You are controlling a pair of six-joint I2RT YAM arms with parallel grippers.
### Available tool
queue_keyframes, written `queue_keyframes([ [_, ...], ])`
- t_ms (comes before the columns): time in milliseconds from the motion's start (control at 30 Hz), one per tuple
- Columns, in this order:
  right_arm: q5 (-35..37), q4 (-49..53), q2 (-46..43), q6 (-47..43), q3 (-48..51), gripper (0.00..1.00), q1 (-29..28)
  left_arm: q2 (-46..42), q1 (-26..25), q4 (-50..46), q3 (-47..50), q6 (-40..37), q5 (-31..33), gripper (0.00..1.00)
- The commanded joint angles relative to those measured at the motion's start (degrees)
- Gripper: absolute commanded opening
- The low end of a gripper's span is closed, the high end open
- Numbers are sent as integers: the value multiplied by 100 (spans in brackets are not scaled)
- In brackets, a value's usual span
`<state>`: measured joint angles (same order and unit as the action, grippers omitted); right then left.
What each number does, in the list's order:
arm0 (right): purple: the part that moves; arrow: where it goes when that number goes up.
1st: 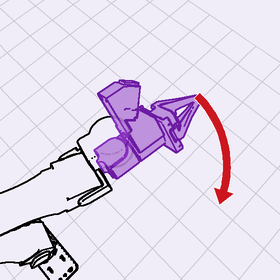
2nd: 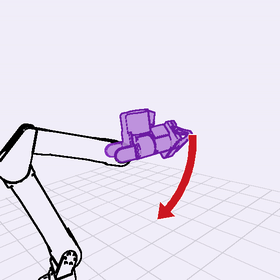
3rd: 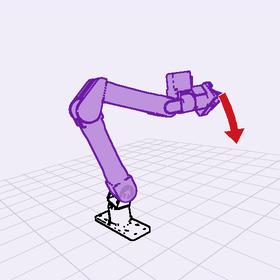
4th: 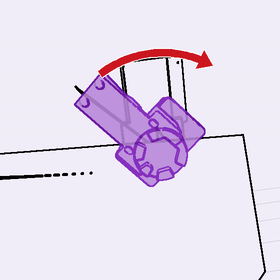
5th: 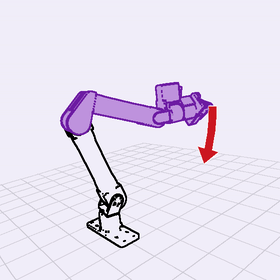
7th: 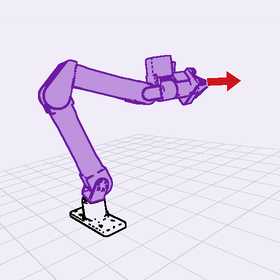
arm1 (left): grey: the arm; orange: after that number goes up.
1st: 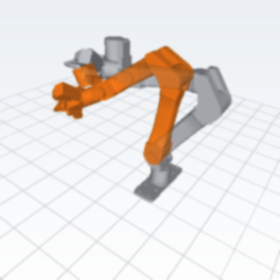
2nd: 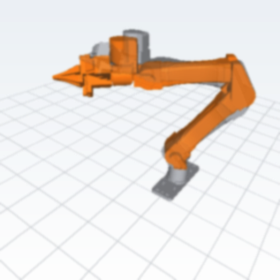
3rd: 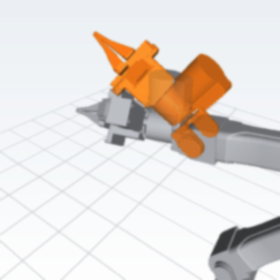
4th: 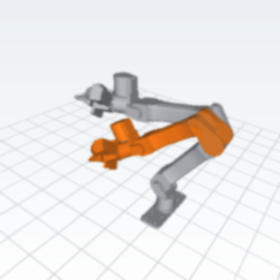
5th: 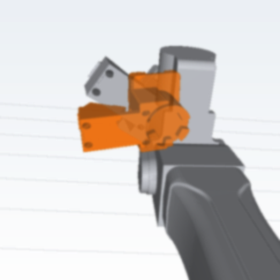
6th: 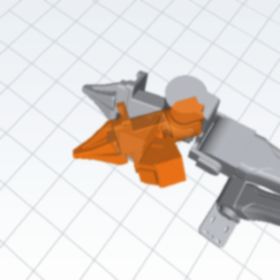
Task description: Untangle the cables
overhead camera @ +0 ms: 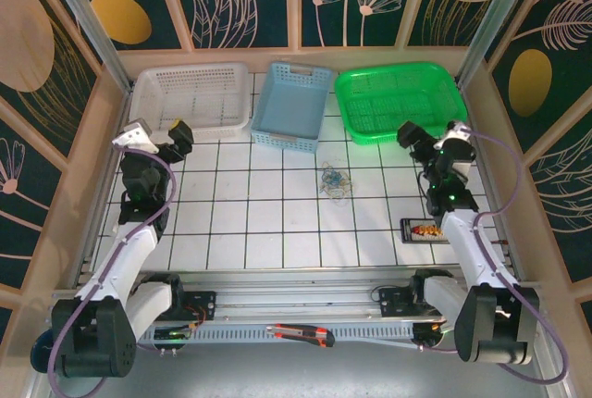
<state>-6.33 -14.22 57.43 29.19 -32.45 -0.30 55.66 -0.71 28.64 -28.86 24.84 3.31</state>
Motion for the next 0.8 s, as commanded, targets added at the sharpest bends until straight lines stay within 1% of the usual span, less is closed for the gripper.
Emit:
queue_keyframes([
  [0,-478,29,133,96,202,98,-440,-108,-72,-351,-184,563,-827,99],
  [100,-271,70,461,109,229,96,-943,-44,-406,-315,-158,797,-942,99],
  [200,-119,-22,894,178,256,93,-1382,117,-919,-298,-155,896,-838,99],
  [400,281,-242,1752,302,97,92,-2170,441,-1664,-400,-24,1193,-455,99],
  [567,422,-368,2489,348,-230,92,-2465,788,-2041,-736,48,1327,-303,99],
  [767,427,-404,3189,380,-610,91,-2589,788,-2126,-714,188,1379,-305,99],
])
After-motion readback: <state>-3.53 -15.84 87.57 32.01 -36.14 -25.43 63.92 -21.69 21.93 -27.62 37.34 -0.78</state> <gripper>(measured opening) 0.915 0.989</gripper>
